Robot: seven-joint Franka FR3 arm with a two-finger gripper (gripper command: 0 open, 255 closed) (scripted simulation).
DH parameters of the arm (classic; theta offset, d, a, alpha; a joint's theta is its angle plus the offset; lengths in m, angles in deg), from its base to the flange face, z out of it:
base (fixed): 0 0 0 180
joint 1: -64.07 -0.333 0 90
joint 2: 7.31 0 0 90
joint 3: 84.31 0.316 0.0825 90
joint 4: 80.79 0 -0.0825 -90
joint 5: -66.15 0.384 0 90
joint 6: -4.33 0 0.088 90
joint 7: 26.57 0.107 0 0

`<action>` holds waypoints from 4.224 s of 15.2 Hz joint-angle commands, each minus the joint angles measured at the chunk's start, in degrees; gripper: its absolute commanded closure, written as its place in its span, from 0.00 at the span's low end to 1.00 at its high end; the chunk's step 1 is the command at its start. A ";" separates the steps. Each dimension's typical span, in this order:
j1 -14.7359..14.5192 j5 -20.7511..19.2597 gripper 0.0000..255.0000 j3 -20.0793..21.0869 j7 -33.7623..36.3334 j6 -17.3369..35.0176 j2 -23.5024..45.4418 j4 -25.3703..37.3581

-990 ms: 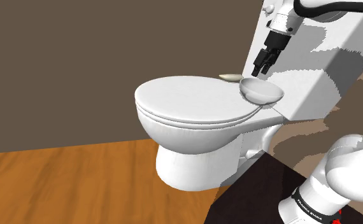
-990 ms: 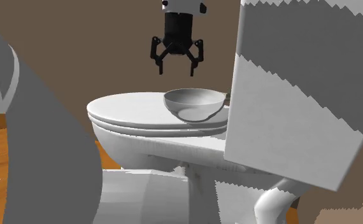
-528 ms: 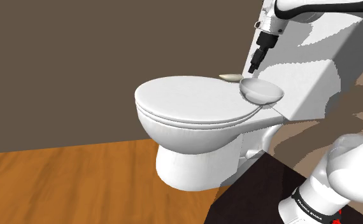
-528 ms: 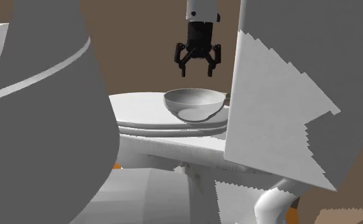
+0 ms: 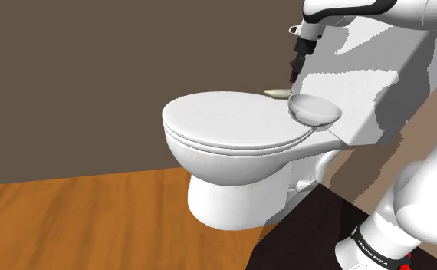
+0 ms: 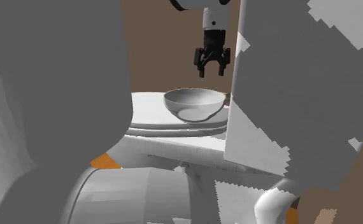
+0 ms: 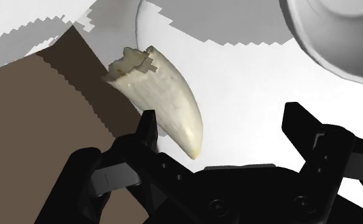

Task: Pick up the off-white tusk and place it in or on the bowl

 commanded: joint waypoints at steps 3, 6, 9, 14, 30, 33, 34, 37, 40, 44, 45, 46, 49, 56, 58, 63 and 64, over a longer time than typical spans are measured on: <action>1.83 4.38 0.00 -1.35 -11.02 -2.30 11.47 12.39; 3.05 5.84 0.00 -1.11 -14.36 -2.67 15.45 16.35; 2.81 5.68 0.00 -1.01 -14.33 -0.21 15.11 13.59; 2.58 5.61 0.00 -0.93 -14.35 2.62 14.92 10.58; 2.58 5.61 1.00 -0.93 -14.34 2.61 14.93 10.59; 4.28 4.04 0.00 -0.32 -29.14 -1.38 14.91 10.90; 4.26 3.99 0.00 -0.24 -29.12 -0.58 14.81 10.00; 4.10 3.93 0.00 -0.19 -29.11 1.81 14.61 7.44; 3.99 3.93 0.00 -0.13 -29.14 4.14 14.56 5.06; 3.97 3.94 0.00 -0.12 -29.15 4.58 14.57 4.62; 3.97 3.94 0.00 -0.12 -29.15 4.58 14.57 4.62; 3.97 3.94 0.00 -0.12 -29.15 4.58 14.57 4.62; 3.97 3.94 0.00 -0.12 -29.14 4.57 14.57 4.62; 3.98 3.95 1.00 -0.13 -29.15 4.56 14.58 4.64; 3.97 3.95 1.00 -0.12 -29.15 4.57 14.58 4.64; 4.13 3.92 1.00 -0.21 -29.12 1.48 14.60 7.75; 4.18 3.94 1.00 -0.23 -29.13 0.70 14.65 8.58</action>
